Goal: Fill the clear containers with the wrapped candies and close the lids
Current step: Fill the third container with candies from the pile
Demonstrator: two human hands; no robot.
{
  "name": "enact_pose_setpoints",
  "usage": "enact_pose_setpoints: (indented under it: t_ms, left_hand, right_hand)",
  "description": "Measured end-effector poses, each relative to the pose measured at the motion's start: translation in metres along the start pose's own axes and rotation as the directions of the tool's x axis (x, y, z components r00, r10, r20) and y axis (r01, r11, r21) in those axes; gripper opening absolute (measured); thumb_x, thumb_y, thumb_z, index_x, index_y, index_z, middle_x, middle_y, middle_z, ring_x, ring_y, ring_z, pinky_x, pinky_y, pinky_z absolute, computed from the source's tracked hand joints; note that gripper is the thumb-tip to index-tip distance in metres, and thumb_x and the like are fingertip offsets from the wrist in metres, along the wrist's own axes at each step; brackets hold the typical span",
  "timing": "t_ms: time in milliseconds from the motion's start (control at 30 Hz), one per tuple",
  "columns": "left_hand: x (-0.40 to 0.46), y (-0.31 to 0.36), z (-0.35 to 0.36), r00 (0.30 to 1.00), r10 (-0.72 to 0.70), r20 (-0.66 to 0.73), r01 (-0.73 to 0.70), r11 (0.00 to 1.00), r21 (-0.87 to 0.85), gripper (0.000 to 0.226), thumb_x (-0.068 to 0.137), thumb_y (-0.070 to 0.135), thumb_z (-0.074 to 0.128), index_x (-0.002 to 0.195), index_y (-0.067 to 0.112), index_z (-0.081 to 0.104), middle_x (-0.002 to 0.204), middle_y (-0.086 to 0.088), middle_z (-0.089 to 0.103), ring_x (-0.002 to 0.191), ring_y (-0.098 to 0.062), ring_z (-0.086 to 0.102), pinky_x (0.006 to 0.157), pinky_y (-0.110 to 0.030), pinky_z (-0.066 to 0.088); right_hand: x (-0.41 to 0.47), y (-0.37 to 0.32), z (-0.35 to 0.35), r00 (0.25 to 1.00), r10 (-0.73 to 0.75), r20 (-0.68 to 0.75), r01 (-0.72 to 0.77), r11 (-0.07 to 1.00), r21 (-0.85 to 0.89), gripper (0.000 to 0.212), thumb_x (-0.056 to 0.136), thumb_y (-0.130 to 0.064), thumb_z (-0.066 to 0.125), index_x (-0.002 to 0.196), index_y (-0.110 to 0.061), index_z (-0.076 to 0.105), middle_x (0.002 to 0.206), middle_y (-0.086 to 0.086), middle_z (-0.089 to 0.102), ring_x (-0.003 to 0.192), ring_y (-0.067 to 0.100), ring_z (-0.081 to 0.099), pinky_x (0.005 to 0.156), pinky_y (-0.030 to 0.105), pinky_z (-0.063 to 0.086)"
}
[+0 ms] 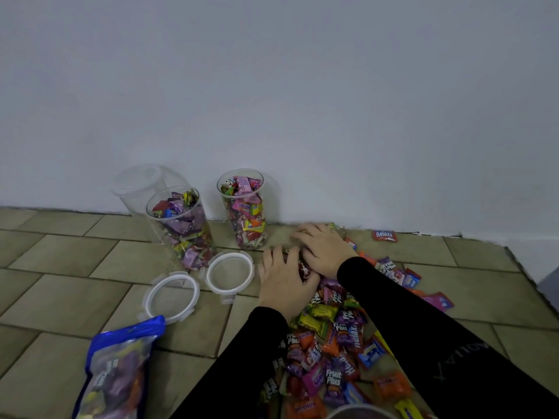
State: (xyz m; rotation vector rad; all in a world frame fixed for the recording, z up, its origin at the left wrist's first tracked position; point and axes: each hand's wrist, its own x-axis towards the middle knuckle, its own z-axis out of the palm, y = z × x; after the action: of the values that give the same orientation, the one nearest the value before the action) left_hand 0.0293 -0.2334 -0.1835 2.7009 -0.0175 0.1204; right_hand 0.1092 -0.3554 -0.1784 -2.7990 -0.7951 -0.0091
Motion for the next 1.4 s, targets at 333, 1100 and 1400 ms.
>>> enact_pose_setpoints:
  t_ms: [333,1100,1400]
  left_hand:
    - [0.001,-0.001,-0.001,0.999,0.001,-0.036,0.001,0.998,0.057,0.054,0.075,0.057,0.039,0.118,0.025,0.049,0.148,-0.010,0.023,0.134,-0.032,0.018,0.104,-0.044,0.022]
    - [-0.005,0.012,-0.005,0.994,-0.111,0.001,0.111,0.994,-0.017,0.045,0.079,0.048,0.047,0.120,0.030,0.052,0.149,-0.012,0.019,0.132,-0.035,0.018,0.106,-0.045,0.021]
    - [-0.001,0.005,-0.008,0.997,-0.049,0.059,0.046,0.998,0.048,0.039,0.096,0.043,0.044,0.128,0.020,0.045,0.131,-0.010,0.041,0.119,-0.032,0.034,0.101,-0.044,0.031]
  right_hand:
    - [-0.014,-0.004,0.004,0.946,0.238,-0.221,-0.251,0.967,-0.035,0.063,0.066,-0.054,0.023,0.102,-0.020,0.062,0.125,0.006,0.050,0.116,0.031,0.042,0.091,0.043,0.034]
    - [-0.035,-0.013,0.006,0.951,0.220,-0.217,-0.209,0.975,0.077,0.024,0.096,-0.039,0.042,0.111,-0.023,0.052,0.115,0.001,0.047,0.097,0.024,0.053,0.066,0.032,0.041]
    - [-0.035,-0.017,0.002,0.955,0.248,-0.165,-0.250,0.968,0.010,0.032,0.099,-0.043,0.036,0.111,-0.020,0.055,0.110,0.003,0.058,0.103,0.025,0.054,0.076,0.034,0.042]
